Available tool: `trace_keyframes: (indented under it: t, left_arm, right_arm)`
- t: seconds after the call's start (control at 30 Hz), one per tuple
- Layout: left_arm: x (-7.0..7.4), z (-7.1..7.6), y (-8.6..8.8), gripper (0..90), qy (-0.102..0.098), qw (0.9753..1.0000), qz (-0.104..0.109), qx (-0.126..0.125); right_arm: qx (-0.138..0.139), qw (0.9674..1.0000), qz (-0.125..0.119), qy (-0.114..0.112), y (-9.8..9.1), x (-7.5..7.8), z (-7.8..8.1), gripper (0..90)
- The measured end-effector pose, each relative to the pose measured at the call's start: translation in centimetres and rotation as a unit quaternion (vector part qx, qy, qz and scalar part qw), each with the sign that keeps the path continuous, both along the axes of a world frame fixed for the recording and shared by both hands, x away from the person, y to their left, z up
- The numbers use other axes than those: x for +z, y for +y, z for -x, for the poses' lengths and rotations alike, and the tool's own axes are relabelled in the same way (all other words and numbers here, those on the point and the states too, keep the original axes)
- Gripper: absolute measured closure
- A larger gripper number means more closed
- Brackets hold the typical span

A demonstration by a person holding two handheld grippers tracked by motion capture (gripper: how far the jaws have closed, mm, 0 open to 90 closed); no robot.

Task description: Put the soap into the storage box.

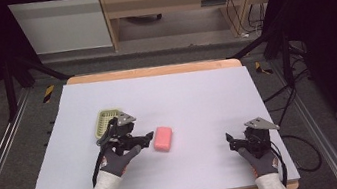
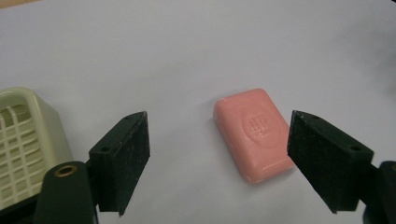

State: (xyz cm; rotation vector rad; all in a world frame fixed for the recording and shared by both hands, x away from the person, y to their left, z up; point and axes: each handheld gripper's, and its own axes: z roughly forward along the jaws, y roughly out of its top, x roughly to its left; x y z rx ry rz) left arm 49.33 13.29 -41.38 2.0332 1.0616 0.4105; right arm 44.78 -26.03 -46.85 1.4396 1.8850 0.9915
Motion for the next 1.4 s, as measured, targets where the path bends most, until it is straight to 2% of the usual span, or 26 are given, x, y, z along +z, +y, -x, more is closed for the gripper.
trace_keyframes:
  t: [0.4,0.6,0.77,1.07,1.4]
  left_arm:
    - [-0.9,-0.3,-2.3,20.6,0.006,0.9998,-0.015,-0.011]
    - [-1.4,-0.5,-3.1,20.5,0.012,0.9998,-0.013,-0.011]
    - [-1.6,-0.8,-3.8,20.2,0.016,0.9996,-0.020,-0.014]
    - [-2.4,-1.3,-4.7,18.7,0.025,0.9986,-0.045,-0.016]
    - [-3.1,-1.6,-5.8,18.1,0.037,0.9977,-0.054,-0.018]
  right_arm:
    - [0.002,1.0000,0.001,0.003,0.1,0.0,0.0,10.2]
    - [0.003,1.0000,0.002,0.003,0.2,-0.1,-0.1,10.2]
    - [0.001,1.0000,0.001,0.006,0.2,-0.1,-0.1,10.2]
    - [0.002,1.0000,0.002,0.009,0.2,-0.1,-0.1,10.2]
    - [0.003,0.9999,0.001,0.011,0.3,-0.1,-0.1,10.2]
